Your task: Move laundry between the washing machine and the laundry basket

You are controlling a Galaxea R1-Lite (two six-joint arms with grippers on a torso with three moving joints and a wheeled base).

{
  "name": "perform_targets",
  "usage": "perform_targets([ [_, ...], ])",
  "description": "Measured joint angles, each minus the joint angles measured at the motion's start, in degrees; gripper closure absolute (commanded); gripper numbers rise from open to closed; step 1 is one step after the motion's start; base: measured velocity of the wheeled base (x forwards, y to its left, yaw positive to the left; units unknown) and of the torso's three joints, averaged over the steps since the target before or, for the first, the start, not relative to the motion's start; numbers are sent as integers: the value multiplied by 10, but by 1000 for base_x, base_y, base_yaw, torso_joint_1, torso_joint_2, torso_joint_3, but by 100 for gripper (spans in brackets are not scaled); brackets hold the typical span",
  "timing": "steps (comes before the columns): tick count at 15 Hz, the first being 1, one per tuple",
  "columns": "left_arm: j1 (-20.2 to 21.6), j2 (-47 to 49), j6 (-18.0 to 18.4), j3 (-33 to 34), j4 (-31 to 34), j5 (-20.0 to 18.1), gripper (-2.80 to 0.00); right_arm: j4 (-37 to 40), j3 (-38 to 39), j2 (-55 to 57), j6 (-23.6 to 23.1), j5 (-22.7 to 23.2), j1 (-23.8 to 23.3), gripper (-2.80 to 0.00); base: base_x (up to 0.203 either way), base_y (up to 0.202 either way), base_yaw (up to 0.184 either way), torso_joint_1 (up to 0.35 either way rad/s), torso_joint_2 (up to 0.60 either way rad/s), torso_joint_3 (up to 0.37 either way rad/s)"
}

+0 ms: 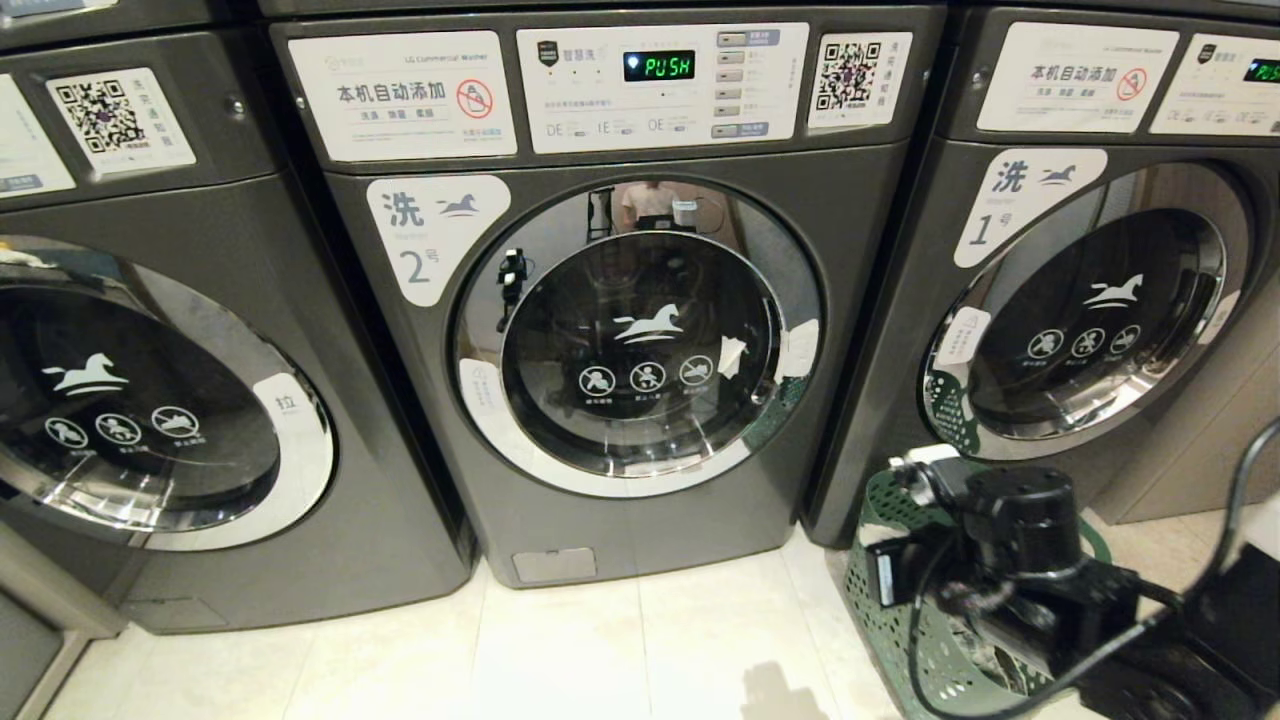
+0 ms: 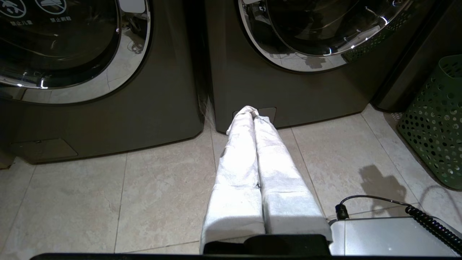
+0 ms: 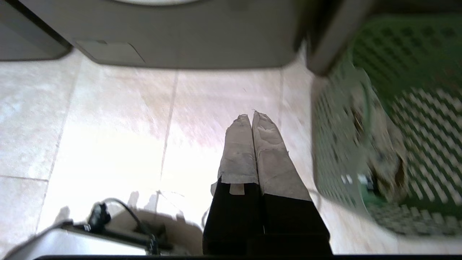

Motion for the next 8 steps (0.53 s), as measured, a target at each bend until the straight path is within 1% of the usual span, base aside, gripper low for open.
perform_targets([
  [2, 0, 0, -2, 0, 0, 0, 0, -22, 108, -61, 29, -45, 11, 0, 0, 0, 0, 0, 0, 0],
  [3, 0, 0, -2, 0, 0, 0, 0, -30, 148, -84, 45, -75, 13, 0, 0, 0, 0, 0, 0, 0],
  [4, 0, 0, -1, 0, 0, 0, 0, -39, 174, -103, 59, -115, 14, 0, 0, 0, 0, 0, 0, 0],
  [6, 0, 0, -1, 0, 0, 0, 0, -44, 204, -135, 97, -216, 15, 0, 0, 0, 0, 0, 0, 0],
  [7, 0, 0, -1, 0, 0, 0, 0, -44, 214, -152, 109, -259, 16, 0, 0, 0, 0, 0, 0, 0],
  [8, 0, 0, -1, 0, 0, -1, 0, -43, 221, -174, 116, -288, 11, 0, 0, 0, 0, 0, 0, 0],
])
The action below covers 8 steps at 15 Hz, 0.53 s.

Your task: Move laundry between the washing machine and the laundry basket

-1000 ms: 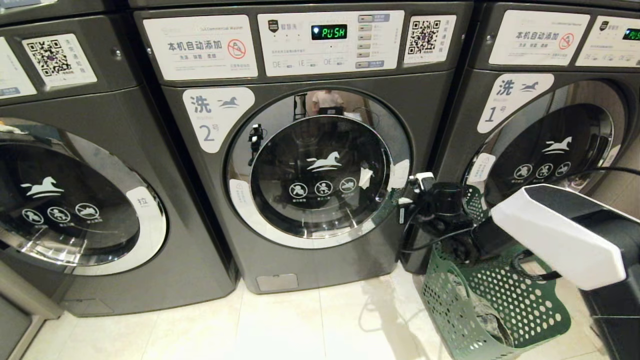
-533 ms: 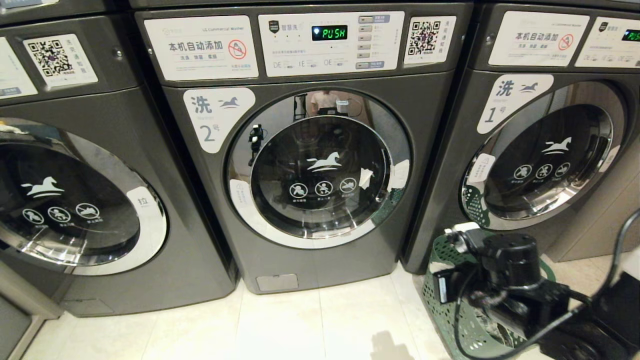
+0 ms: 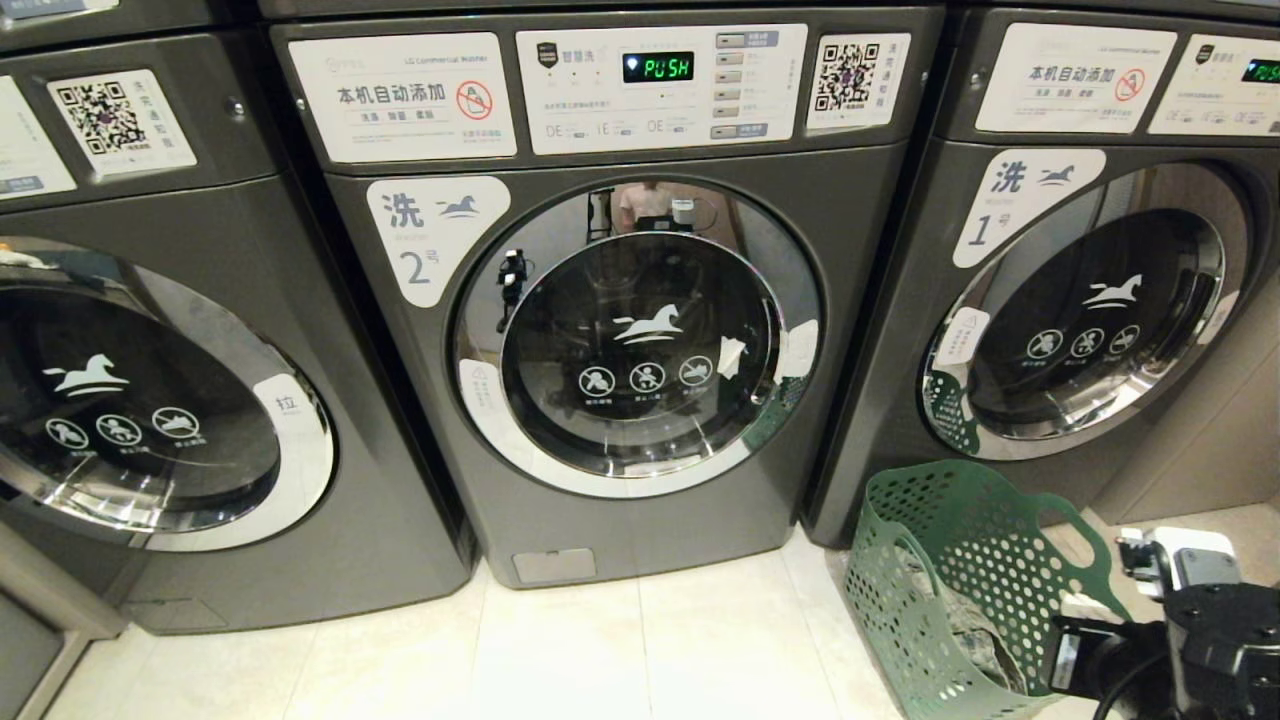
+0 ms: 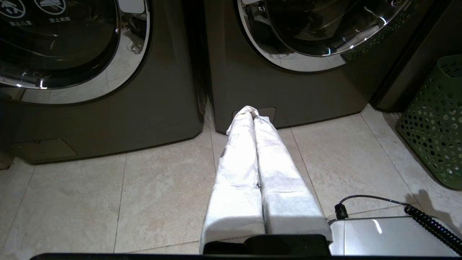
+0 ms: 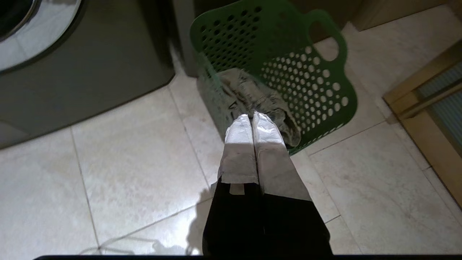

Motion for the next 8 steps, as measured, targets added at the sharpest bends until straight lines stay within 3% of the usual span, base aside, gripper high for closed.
perform_targets([
  [2, 0, 0, -2, 0, 0, 2, 0, 4, 7, -45, -3, -17, -48, 0, 0, 0, 0, 0, 0, 0],
  [5, 0, 0, -7, 0, 1, 10, 0, 6, 10, -130, -44, -17, -203, 0, 0, 0, 0, 0, 0, 0],
  [7, 0, 0, -7, 0, 1, 10, 0, 12, 11, -197, -99, 20, -257, 0, 0, 0, 0, 0, 0, 0],
  [8, 0, 0, -7, -1, 1, 10, 0, 32, 11, -228, -130, 65, -266, 0, 0, 0, 0, 0, 0, 0],
])
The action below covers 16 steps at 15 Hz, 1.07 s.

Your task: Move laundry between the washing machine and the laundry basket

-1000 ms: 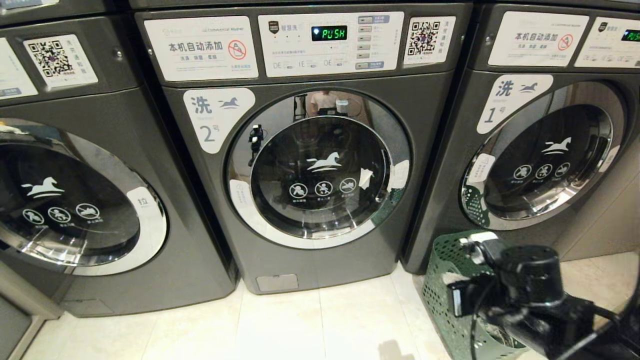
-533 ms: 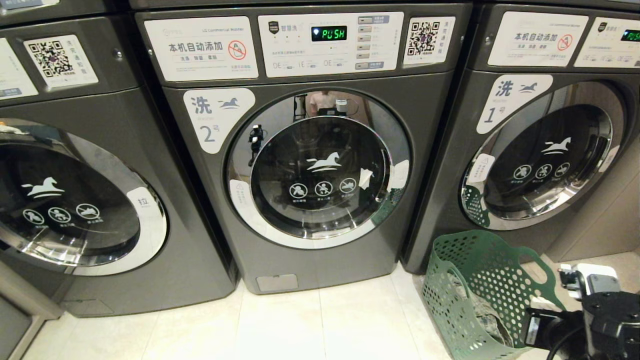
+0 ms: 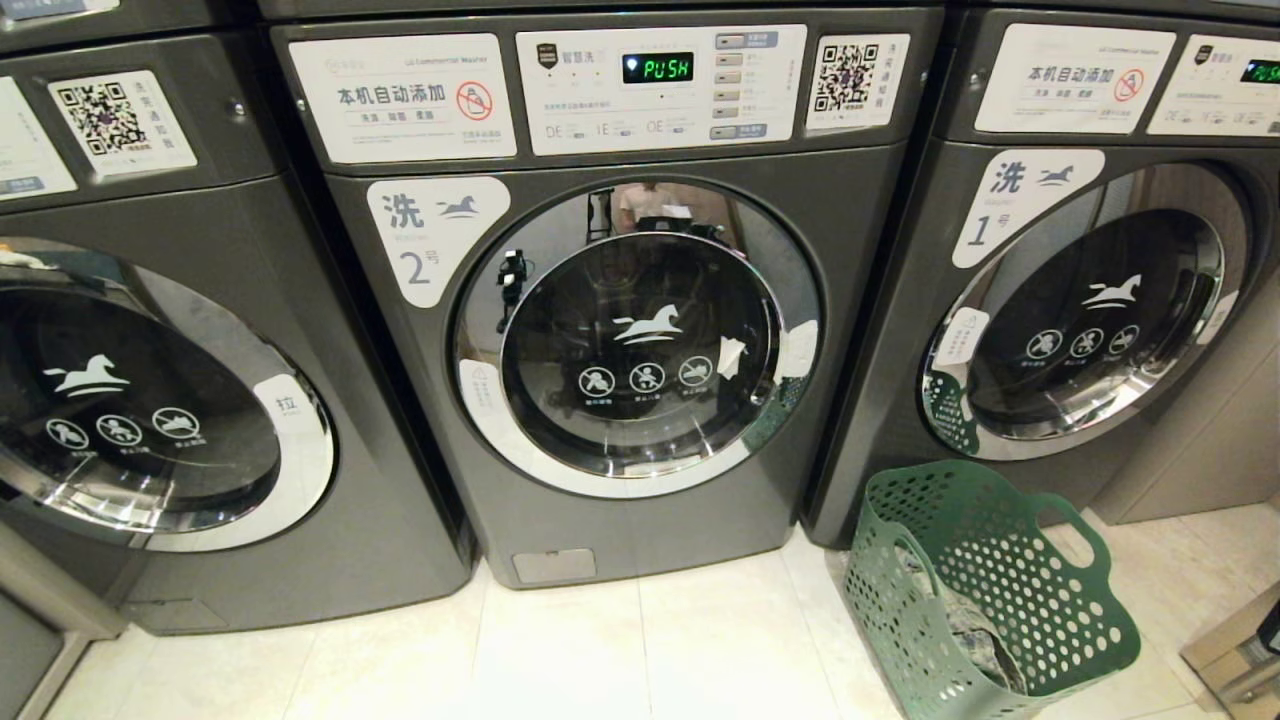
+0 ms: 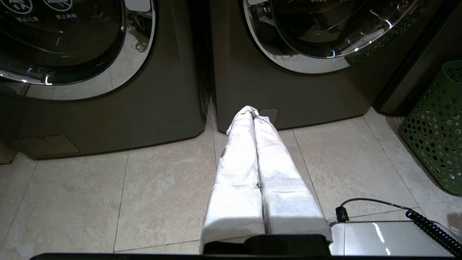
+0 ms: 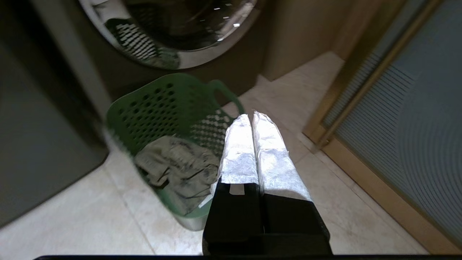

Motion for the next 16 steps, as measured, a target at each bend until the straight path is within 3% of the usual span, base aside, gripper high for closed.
perform_targets([
  [3, 0, 0, 0, 0, 0, 0, 0, 142, 0, -119, -66, 161, -9, 0, 0, 0, 0, 0, 0, 0],
  [5, 0, 0, -1, 0, -1, 0, 0, 290, 0, -216, -90, 256, -10, 0, 0, 0, 0, 0, 0, 0],
  [7, 0, 0, -1, 0, -1, 1, 0, 464, -12, -309, -88, 316, -9, 0, 0, 0, 0, 0, 0, 0],
  [9, 0, 0, -1, 1, -1, 1, 0, 616, -23, -385, -84, 338, -6, 0, 0, 0, 0, 0, 0, 0],
  [10, 0, 0, -1, 1, -1, 1, 0, 655, -27, -424, -92, 340, -4, 0, 0, 0, 0, 0, 0, 0],
  [14, 0, 0, 0, 0, 2, 0, 0, 678, -35, -594, -117, 342, 7, 0, 0, 0, 0, 0, 0, 0],
  [16, 0, 0, 0, 0, 1, 1, 0, 674, -33, -642, -91, 342, 11, 0, 0, 0, 0, 0, 0, 0],
])
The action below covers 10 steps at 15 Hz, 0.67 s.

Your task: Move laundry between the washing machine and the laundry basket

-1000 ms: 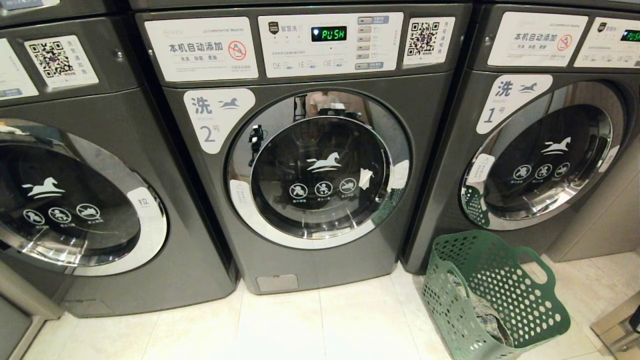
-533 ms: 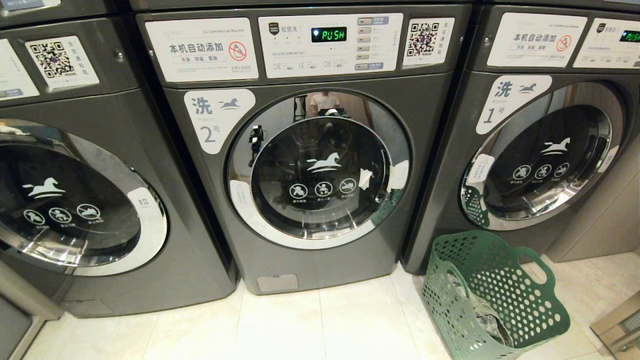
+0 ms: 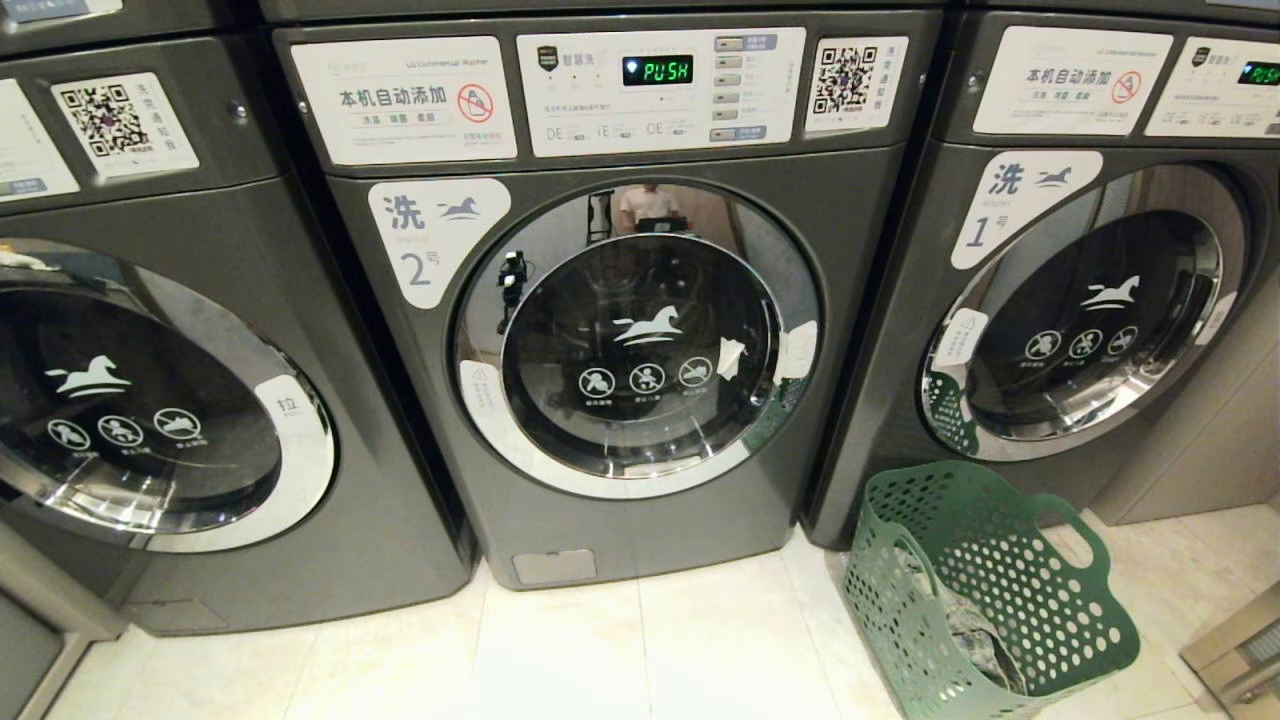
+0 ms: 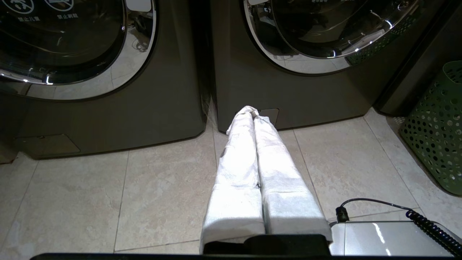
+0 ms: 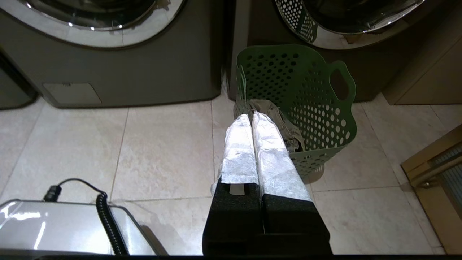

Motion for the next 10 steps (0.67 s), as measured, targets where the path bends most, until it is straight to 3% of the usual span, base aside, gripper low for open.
perform_targets([
  [10, 0, 0, -1, 1, -2, 0, 0, -6, 3, -38, 9, -1, 2, 0, 0, 0, 0, 0, 0, 0],
])
